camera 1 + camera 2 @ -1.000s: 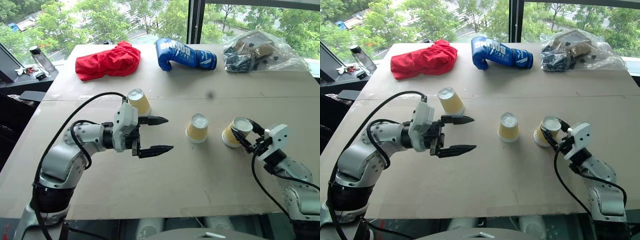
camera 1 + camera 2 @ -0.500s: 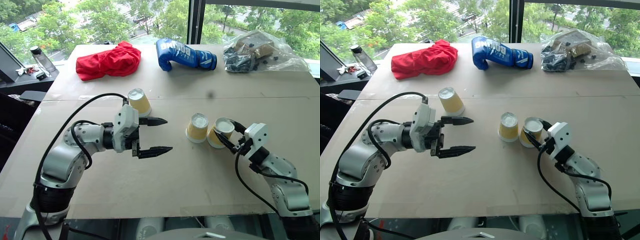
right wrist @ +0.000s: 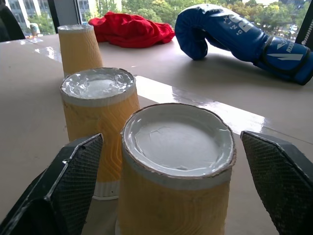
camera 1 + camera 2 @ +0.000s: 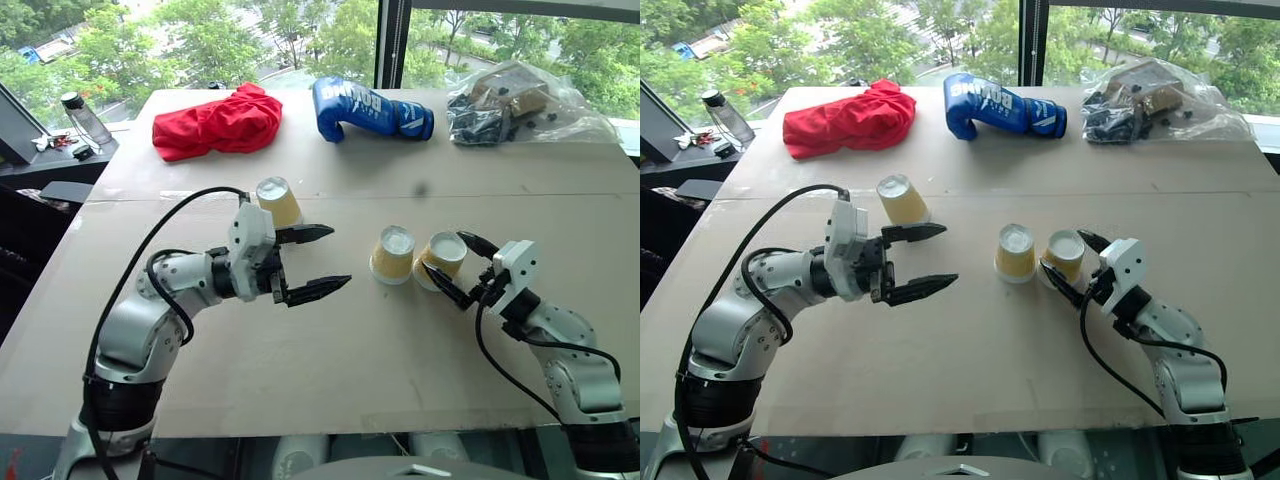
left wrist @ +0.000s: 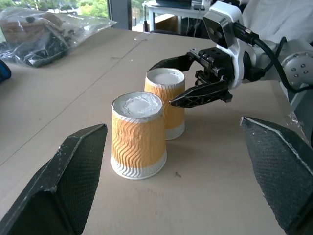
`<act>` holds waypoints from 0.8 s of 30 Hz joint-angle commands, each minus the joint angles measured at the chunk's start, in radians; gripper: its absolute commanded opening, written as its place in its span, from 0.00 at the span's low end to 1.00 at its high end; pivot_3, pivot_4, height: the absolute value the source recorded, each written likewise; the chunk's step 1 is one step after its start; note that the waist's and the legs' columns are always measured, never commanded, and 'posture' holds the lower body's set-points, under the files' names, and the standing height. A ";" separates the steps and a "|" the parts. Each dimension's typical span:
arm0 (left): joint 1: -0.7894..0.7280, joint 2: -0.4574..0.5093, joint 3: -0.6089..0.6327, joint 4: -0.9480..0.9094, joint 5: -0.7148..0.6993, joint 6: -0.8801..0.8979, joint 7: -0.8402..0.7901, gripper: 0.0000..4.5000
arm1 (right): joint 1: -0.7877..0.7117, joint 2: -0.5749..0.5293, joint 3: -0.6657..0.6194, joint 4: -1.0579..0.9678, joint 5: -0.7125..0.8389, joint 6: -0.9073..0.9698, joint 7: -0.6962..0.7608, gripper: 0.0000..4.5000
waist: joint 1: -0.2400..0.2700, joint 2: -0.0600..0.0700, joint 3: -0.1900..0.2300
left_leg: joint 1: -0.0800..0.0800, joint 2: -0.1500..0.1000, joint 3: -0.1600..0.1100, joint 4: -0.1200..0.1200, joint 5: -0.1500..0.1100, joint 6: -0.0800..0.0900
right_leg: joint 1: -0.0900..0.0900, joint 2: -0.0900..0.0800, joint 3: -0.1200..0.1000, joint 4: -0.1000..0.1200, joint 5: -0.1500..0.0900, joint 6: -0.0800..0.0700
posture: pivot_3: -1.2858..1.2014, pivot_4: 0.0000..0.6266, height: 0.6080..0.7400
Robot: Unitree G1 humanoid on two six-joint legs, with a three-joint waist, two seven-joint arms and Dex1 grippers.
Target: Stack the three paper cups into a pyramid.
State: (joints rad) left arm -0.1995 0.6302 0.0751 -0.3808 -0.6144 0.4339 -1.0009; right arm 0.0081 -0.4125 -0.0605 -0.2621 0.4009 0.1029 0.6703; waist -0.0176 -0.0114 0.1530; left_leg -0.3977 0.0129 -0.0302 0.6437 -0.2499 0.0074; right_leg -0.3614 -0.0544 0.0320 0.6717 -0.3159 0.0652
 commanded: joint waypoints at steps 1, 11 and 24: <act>0.029 -0.052 0.082 -0.014 -0.018 -0.067 0.068 1.00 | 0.017 -0.031 -0.062 -0.068 0.073 -0.030 0.061 0.99 | 0.003 0.000 0.000 | 0.000 0.001 0.000 0.000 0.000 0.000 | 0.000 0.000 0.000 0.000 0.000 0.000 | 0.52 0.24 1.00; -0.013 -0.300 0.105 0.194 0.252 -0.340 0.425 1.00 | 0.215 -0.149 -0.252 -0.092 0.296 -0.048 0.316 0.99 | 0.018 -0.001 -0.001 | 0.000 -0.002 -0.003 0.004 0.000 0.000 | 0.005 -0.002 -0.004 0.000 0.000 0.000 | 0.52 0.24 1.00; -0.096 -0.272 0.091 0.448 0.336 -0.460 0.433 1.00 | 0.328 -0.283 -0.529 0.073 0.543 0.047 0.647 0.99 | 0.006 -0.002 -0.002 | 0.002 -0.002 -0.004 0.005 0.000 0.000 | 0.008 -0.001 -0.004 -0.001 0.000 0.000 | 0.52 0.24 1.00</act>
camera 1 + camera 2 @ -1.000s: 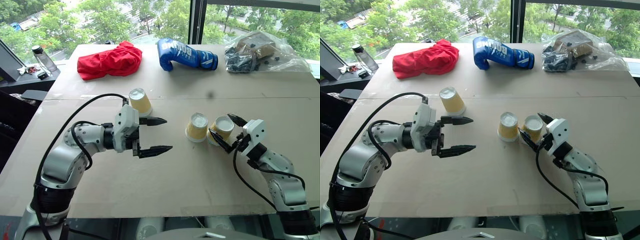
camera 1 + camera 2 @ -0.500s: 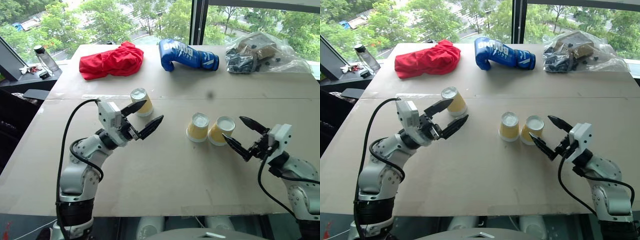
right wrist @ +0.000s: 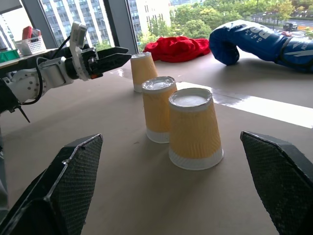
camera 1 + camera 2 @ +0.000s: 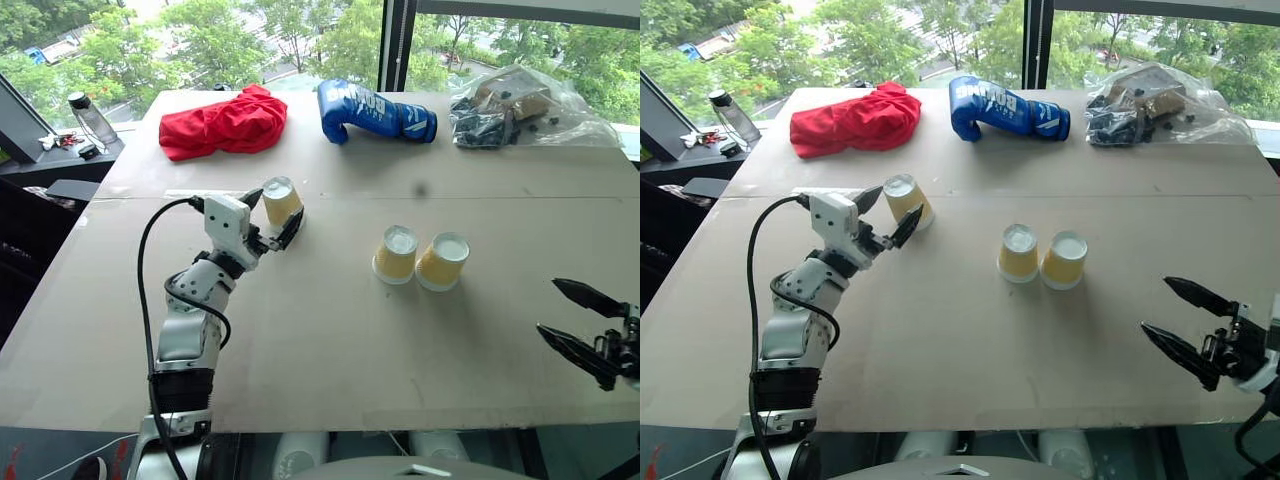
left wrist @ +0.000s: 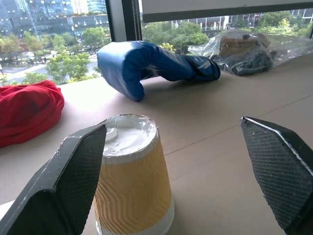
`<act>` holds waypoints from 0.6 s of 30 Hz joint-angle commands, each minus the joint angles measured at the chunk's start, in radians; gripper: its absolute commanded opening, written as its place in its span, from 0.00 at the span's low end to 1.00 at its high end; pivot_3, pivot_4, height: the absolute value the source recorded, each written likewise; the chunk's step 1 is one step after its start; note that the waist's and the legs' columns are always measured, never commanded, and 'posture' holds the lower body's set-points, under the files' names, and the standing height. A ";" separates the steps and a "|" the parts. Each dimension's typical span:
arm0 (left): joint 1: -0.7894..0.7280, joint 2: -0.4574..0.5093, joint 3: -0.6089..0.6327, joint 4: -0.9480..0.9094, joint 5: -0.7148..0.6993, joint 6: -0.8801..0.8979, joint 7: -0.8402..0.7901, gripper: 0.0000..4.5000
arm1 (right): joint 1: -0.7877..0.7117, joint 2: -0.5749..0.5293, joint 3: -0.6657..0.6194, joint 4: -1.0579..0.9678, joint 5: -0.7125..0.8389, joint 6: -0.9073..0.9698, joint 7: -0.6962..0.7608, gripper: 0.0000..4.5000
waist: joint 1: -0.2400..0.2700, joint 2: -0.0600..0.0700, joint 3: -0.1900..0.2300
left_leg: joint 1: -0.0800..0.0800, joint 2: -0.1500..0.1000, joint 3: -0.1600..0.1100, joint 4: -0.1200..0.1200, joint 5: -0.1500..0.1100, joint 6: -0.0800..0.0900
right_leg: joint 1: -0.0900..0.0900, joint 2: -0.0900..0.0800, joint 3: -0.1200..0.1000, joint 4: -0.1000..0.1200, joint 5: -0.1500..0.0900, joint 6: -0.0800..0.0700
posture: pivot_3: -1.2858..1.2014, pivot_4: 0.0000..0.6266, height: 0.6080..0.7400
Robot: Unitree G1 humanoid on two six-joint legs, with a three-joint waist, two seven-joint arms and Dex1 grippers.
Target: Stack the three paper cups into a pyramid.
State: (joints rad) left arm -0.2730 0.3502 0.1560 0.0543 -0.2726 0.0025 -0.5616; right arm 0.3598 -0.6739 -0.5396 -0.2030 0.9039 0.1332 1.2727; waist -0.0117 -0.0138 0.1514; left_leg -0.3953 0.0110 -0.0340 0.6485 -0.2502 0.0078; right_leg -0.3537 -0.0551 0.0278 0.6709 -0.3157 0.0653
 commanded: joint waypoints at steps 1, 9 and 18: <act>-0.031 0.006 0.007 0.031 -0.007 -0.032 -0.011 1.00 | -0.032 -0.033 -0.067 0.013 0.056 0.030 0.049 0.99 | 0.001 0.000 0.000 | 0.000 0.000 0.000 0.000 0.000 0.000 | 0.000 0.000 0.000 0.000 0.000 0.000 | 0.52 0.24 1.00; -0.089 -0.012 -0.021 0.115 0.015 -0.073 -0.017 1.00 | -0.081 -0.088 -0.140 0.086 0.102 0.052 0.224 0.99 | 0.011 0.000 0.000 | 0.000 0.000 -0.002 0.000 0.000 0.000 | 0.003 0.000 -0.003 -0.003 0.000 0.000 | 0.52 0.24 1.00; -0.101 -0.021 -0.003 0.143 0.062 -0.148 0.055 1.00 | -0.104 -0.093 -0.149 0.105 0.091 0.071 0.250 0.99 | 0.013 0.000 0.000 | 0.000 0.000 -0.002 0.000 0.000 0.000 | 0.003 -0.001 -0.003 -0.003 0.000 0.000 | 0.52 0.24 1.00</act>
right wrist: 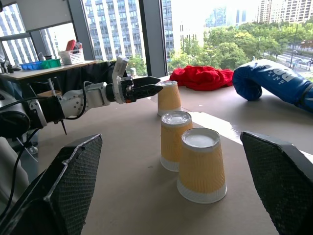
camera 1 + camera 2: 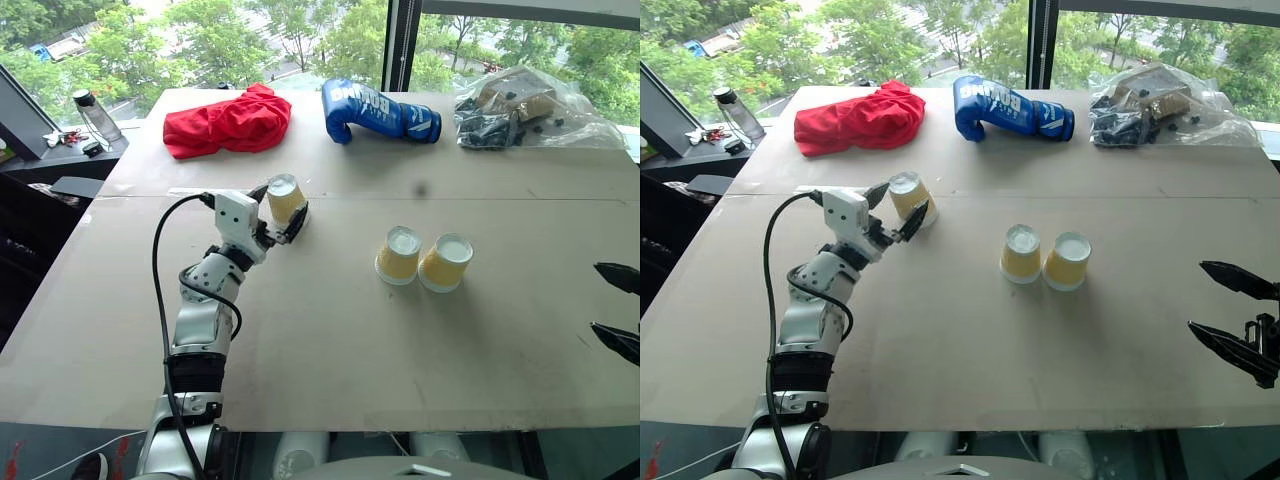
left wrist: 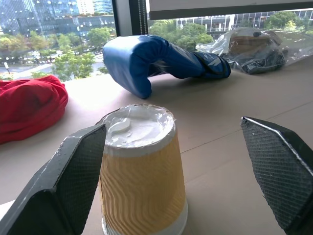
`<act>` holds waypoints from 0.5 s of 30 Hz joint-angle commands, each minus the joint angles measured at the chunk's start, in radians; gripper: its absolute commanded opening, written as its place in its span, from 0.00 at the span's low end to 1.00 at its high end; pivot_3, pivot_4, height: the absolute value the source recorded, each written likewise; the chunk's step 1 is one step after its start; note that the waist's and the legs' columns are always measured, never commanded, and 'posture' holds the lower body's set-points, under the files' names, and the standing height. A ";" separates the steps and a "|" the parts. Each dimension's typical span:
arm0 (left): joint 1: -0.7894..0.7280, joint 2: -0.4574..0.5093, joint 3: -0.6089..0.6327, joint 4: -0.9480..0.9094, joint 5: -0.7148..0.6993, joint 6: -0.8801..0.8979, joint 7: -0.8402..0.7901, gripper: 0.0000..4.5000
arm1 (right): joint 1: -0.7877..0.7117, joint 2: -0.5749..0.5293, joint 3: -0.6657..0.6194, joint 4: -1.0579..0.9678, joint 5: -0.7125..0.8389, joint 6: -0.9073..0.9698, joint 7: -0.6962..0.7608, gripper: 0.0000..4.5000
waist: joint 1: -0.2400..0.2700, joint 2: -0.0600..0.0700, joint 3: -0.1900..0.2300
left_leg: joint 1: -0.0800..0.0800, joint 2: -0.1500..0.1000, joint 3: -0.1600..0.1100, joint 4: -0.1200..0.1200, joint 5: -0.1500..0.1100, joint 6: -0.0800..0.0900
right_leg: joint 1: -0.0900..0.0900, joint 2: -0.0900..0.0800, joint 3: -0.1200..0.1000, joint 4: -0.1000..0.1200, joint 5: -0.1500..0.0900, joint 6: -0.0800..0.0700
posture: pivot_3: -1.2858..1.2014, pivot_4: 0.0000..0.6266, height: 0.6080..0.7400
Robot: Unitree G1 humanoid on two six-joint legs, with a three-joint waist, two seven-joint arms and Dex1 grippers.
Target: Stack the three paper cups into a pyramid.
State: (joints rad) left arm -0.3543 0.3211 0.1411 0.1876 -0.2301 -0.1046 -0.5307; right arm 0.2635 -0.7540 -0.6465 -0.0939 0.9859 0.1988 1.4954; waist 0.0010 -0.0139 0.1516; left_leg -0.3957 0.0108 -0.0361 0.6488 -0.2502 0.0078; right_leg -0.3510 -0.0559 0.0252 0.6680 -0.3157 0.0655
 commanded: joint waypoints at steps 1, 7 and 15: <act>-0.023 0.009 0.012 0.019 0.025 -0.048 0.031 1.00 | -0.008 -0.012 -0.042 -0.005 0.009 0.007 0.027 0.99 | 0.001 0.000 0.000 | 0.000 0.000 0.000 0.000 0.000 0.000 | 0.000 0.000 0.000 0.000 0.000 0.000 | 0.52 0.24 1.00; -0.101 0.003 -0.003 0.182 0.076 -0.115 0.058 1.00 | -0.018 -0.009 -0.036 -0.005 0.000 0.012 0.025 0.99 | 0.010 0.000 0.000 | 0.000 -0.001 0.000 0.000 0.000 0.000 | 0.000 0.000 0.000 0.000 0.000 0.000 | 0.52 0.24 1.00; -0.254 -0.027 -0.006 0.497 0.102 -0.256 0.062 1.00 | -0.014 -0.003 -0.041 -0.018 0.001 0.027 0.019 0.99 | 0.012 0.000 0.000 | -0.001 -0.003 -0.002 0.001 0.000 0.000 | 0.002 0.000 -0.003 -0.003 0.000 0.000 | 0.52 0.24 1.00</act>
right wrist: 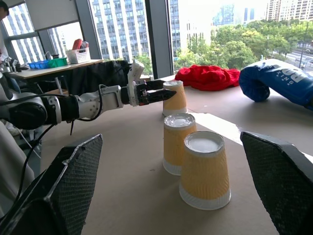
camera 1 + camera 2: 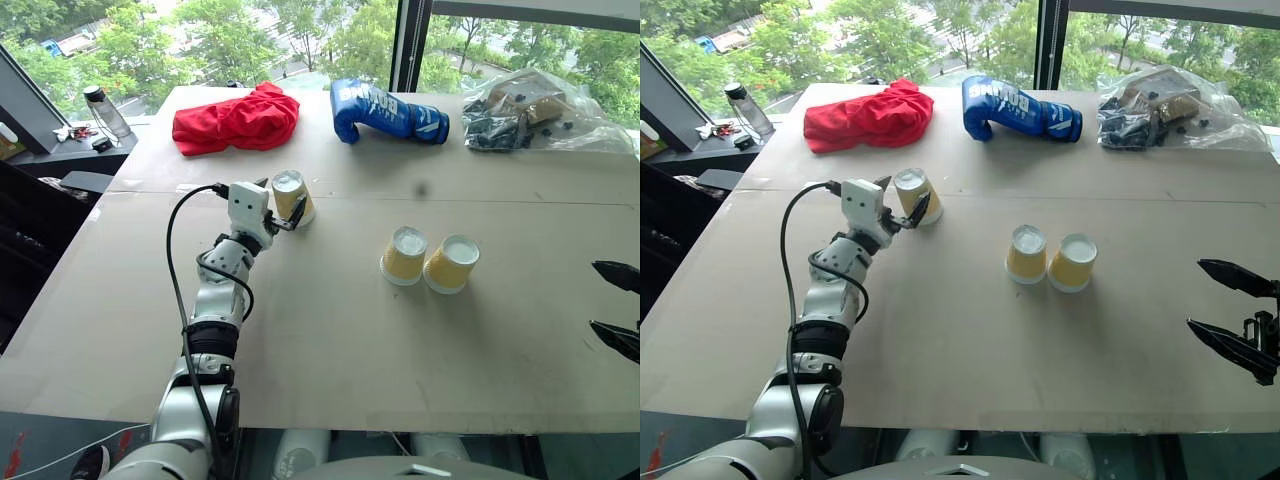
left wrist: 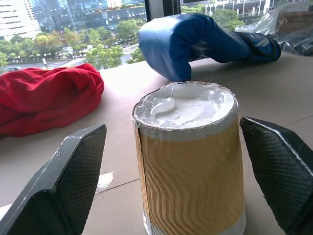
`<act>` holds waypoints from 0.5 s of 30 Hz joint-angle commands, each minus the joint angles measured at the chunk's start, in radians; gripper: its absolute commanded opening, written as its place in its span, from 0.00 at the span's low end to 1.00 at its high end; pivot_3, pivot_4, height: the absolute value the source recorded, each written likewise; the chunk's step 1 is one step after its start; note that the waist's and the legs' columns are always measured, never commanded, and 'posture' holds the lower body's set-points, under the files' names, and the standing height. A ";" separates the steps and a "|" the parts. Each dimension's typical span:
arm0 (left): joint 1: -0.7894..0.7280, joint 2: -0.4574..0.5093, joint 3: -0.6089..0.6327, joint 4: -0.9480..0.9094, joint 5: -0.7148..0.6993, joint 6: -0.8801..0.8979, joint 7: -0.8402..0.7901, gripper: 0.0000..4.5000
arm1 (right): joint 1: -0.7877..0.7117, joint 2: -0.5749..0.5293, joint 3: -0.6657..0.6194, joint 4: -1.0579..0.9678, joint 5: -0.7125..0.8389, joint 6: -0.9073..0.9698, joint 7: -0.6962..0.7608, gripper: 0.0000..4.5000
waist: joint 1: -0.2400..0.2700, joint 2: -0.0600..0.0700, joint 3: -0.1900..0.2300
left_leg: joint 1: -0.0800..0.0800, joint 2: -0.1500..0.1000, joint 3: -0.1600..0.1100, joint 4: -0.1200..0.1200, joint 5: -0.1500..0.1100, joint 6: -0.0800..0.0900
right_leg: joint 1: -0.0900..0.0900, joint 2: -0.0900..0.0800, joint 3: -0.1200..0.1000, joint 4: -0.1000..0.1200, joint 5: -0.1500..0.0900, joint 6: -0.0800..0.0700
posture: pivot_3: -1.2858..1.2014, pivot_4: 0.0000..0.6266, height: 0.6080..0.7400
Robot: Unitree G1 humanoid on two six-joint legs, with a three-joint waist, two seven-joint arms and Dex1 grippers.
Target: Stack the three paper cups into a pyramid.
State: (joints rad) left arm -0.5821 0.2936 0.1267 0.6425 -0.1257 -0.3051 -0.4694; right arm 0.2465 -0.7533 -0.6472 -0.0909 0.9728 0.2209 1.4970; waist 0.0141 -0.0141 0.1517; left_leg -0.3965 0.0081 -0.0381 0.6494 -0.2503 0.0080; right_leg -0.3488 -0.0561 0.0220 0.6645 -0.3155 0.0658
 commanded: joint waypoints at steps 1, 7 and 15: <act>-0.037 -0.001 0.011 0.065 -0.005 -0.068 -0.003 1.00 | 0.004 -0.003 -0.043 -0.023 0.016 0.007 0.015 0.99 | -0.003 0.000 0.000 | 0.000 0.000 0.000 0.000 0.000 0.000 | 0.000 0.000 0.000 0.000 0.000 0.000 | 0.52 0.24 1.00; -0.086 -0.003 0.018 0.153 -0.015 -0.129 -0.026 0.68 | 0.006 0.000 -0.050 -0.022 0.017 0.010 0.014 1.00 | -0.002 0.000 0.000 | 0.000 0.001 0.000 0.000 -0.001 0.001 | 0.000 0.000 0.000 0.000 0.000 0.000 | 0.52 0.24 1.00; -0.128 0.018 0.001 0.086 -0.041 -0.139 -0.115 0.52 | 0.004 -0.002 -0.057 0.004 0.012 0.004 0.029 1.00 | -0.002 0.000 0.000 | 0.000 0.000 0.000 0.000 -0.001 0.001 | 0.000 0.000 -0.001 -0.001 0.000 0.000 | 0.52 0.24 1.00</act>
State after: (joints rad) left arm -0.6714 0.2993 0.1263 0.7919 -0.1412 -0.4351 -0.5603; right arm 0.2529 -0.7510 -0.6510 -0.0837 0.9729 0.2341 1.4996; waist 0.0125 -0.0143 0.1520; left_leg -0.3969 0.0085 -0.0381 0.6491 -0.2510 0.0091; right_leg -0.3489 -0.0561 0.0213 0.6639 -0.3155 0.0659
